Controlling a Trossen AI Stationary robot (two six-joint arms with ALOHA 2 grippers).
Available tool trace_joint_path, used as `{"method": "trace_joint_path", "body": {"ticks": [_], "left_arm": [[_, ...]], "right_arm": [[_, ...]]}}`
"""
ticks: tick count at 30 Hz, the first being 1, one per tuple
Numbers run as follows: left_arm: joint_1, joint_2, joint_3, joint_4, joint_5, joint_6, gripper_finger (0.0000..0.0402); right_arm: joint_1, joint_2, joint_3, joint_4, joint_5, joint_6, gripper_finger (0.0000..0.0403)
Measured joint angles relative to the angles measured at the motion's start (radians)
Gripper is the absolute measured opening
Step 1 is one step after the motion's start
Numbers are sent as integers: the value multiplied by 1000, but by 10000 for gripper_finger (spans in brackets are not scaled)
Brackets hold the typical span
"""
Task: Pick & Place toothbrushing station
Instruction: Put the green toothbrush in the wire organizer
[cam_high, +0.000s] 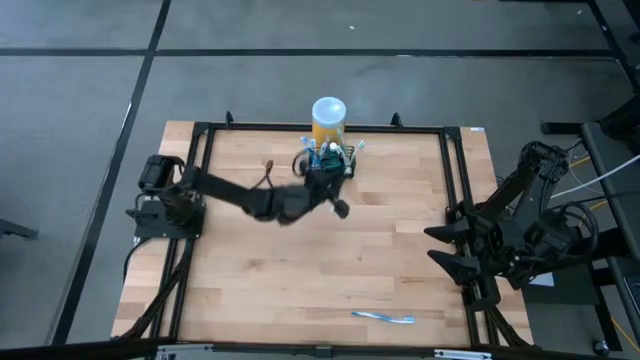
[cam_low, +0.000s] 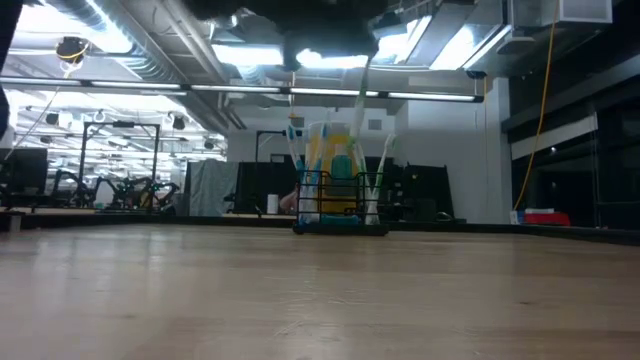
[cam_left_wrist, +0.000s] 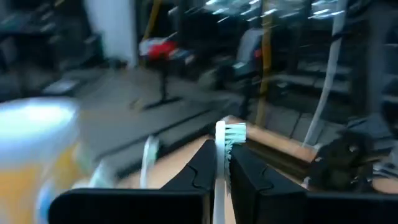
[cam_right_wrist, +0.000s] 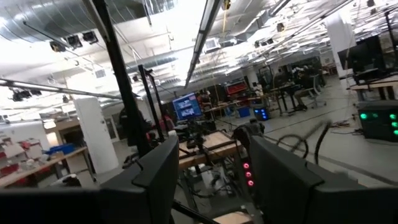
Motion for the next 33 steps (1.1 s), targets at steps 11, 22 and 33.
{"method": "trace_joint_path", "body": {"ticks": [11,22,33], "left_arm": [[314,11,5,174,499,182,15],[430,144,9,498,646,161,15],[372,237,8,566,566,274,15]], "right_arm": [[22,0,0,1,101,-6,200],[22,0,0,1,281,-54,200],[21,0,0,0,332,-88,200]]}}
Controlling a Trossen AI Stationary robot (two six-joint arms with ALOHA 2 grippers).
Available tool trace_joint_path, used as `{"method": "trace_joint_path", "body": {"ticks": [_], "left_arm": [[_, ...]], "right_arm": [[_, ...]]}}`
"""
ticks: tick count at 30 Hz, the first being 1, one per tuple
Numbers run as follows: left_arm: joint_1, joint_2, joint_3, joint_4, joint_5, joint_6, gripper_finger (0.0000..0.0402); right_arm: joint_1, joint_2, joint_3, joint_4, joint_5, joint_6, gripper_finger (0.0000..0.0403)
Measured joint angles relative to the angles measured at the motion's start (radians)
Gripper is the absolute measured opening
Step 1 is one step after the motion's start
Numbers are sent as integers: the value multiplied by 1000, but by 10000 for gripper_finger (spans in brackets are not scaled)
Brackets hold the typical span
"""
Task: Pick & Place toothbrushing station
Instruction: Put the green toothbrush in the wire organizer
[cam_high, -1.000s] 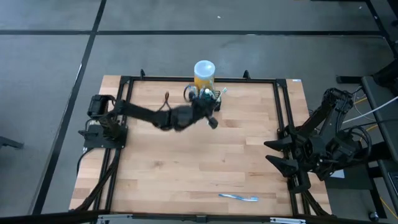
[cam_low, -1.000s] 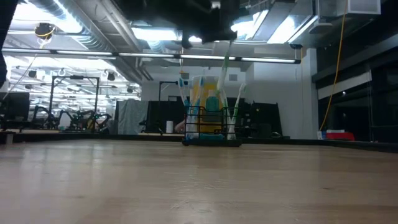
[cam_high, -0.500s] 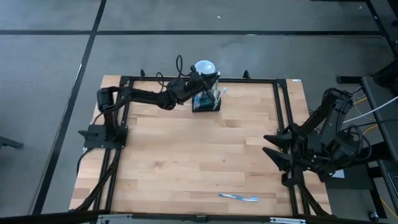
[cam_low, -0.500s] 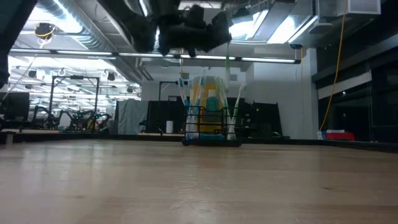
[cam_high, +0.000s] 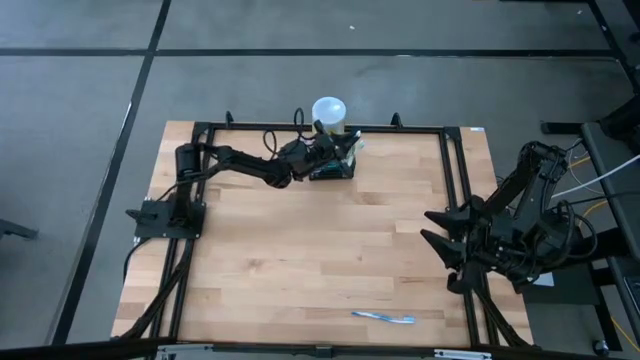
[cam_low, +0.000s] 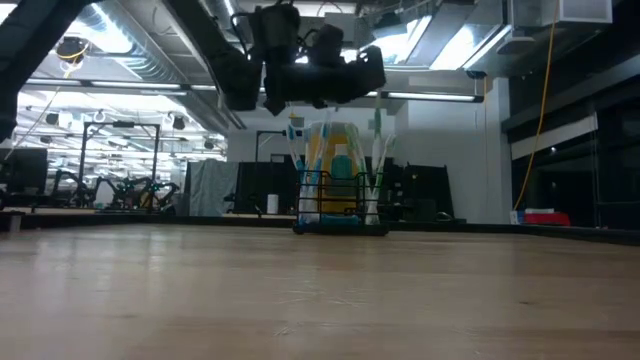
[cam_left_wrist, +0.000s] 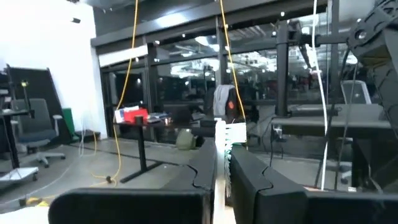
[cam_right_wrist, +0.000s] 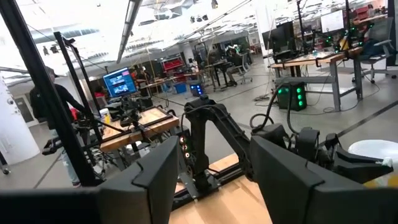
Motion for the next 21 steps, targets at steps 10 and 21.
{"method": "trace_joint_path", "body": {"ticks": [10,21], "left_arm": [[6,56,8,96,-55,41,15],[14,49,40,101,-74,43,15]], "right_arm": [[0,0,0,-1,3,-3,201],[0,0,0,0,21,-5,201]]}}
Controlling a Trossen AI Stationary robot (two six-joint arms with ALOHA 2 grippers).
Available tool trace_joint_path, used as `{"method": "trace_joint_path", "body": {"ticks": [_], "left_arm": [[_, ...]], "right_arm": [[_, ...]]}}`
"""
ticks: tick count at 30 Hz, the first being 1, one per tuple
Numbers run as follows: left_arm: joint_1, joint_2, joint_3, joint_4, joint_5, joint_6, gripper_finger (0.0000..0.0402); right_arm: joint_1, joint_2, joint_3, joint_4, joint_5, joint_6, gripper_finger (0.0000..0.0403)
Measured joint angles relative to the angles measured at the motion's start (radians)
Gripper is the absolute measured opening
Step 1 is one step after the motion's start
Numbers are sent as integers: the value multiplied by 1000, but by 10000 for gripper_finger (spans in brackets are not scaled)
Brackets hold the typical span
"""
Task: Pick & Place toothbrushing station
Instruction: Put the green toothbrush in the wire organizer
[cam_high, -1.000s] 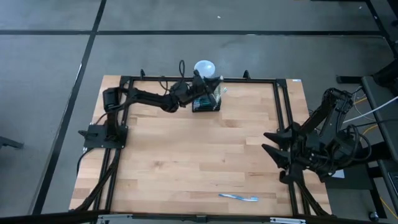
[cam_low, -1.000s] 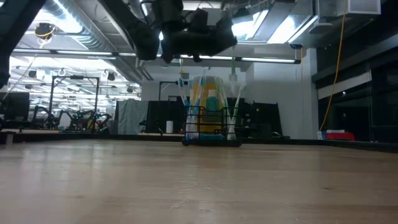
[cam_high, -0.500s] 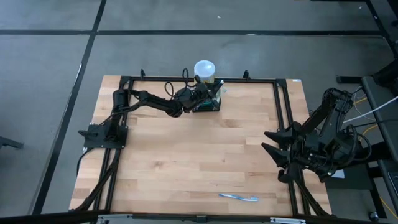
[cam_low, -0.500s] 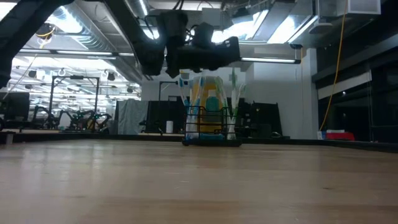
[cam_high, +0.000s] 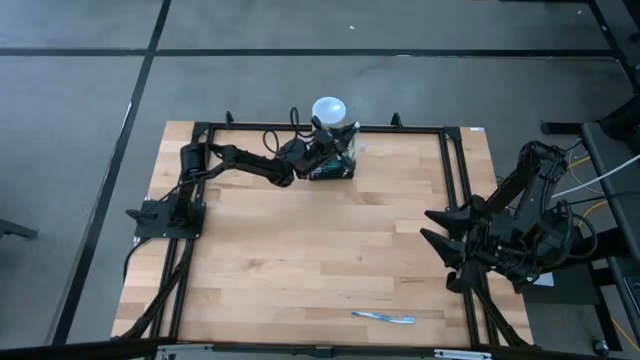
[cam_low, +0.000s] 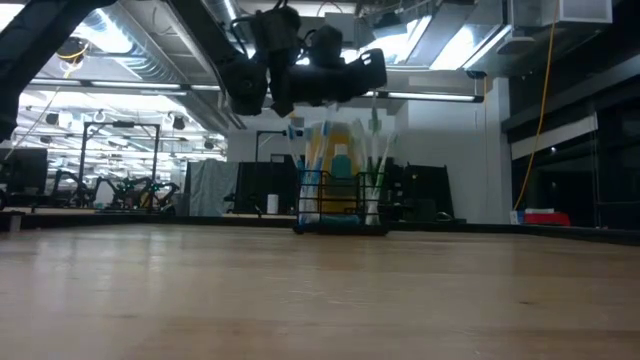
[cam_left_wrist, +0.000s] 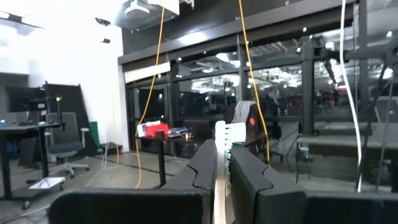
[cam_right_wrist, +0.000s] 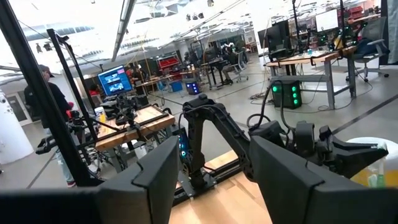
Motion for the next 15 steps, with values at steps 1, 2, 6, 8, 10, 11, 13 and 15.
{"method": "trace_joint_path", "body": {"ticks": [1,2,6,8,10,11,13,15], "left_arm": [[0,0,0,-11,0,0,15],[0,0,0,-23,0,0,15],[-6,0,0,-68,1,0,15],[-9,0,0,-84,12,7,15],[-14,0,0,-90,20,23,15],[-15,0,0,-91,19,32,16],[-16,2,0,-89,11,40,23],[-15,4,0,-93,2,41,25]], "right_arm": [[0,0,0,0,0,0,201],[0,0,0,0,0,0,201],[0,0,0,-2,0,0,201],[0,0,0,-2,0,-1,201],[0,0,0,-2,0,-2,201],[0,0,0,-2,0,-3,201],[0,0,0,-2,0,-3,201],[0,0,0,-3,0,-3,201]]}}
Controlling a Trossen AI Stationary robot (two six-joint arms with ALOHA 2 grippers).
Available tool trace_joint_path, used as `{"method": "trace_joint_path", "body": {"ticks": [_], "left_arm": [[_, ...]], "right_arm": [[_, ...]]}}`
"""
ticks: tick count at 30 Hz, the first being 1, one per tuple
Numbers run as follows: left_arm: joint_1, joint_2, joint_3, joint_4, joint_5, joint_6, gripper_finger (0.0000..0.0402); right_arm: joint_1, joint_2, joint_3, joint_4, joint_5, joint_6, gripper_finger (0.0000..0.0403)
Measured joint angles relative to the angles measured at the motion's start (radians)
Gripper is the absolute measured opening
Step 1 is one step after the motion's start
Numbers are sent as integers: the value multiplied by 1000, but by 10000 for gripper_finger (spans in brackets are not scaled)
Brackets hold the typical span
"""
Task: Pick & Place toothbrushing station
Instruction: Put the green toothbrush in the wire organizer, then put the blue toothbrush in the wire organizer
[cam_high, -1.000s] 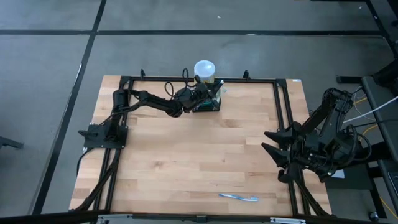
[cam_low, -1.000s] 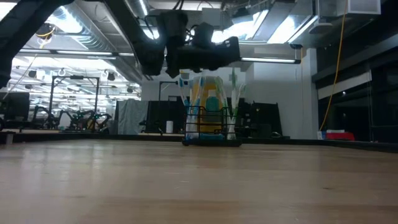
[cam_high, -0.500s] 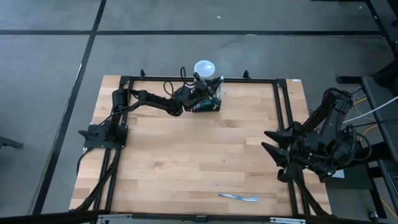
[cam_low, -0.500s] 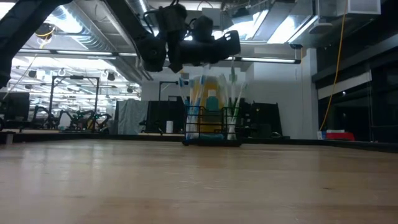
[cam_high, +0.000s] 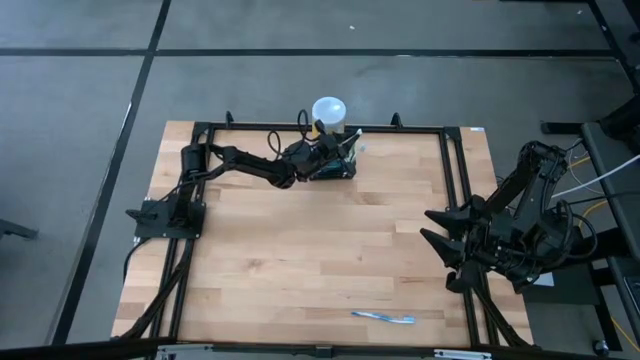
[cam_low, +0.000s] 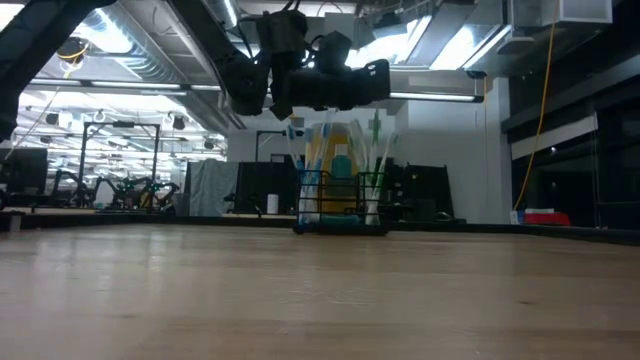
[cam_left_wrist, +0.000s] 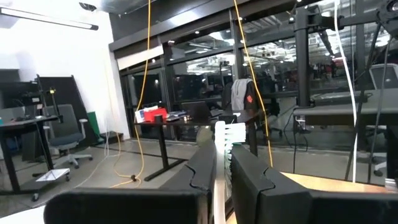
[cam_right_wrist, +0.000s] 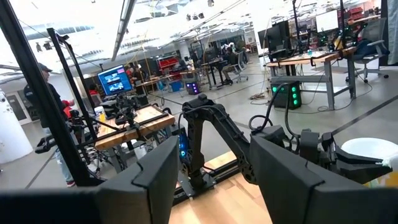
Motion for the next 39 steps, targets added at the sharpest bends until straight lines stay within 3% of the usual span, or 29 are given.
{"method": "trace_joint_path", "body": {"ticks": [6,14,22,33,39], "left_arm": [[3,1,0,1,5,2,21],[2,1,0,2,-11,2,80],[1,1,0,39,-30,-1,100],[-35,-12,-1,149,-144,6,113],[-106,-125,-1,-166,-157,-6,113]], "right_arm": [[0,0,0,0,0,0,201],[0,0,0,0,0,4,201],[0,0,0,0,0,7,201],[8,2,0,-2,0,7,201],[8,2,0,-12,3,0,201]]}}
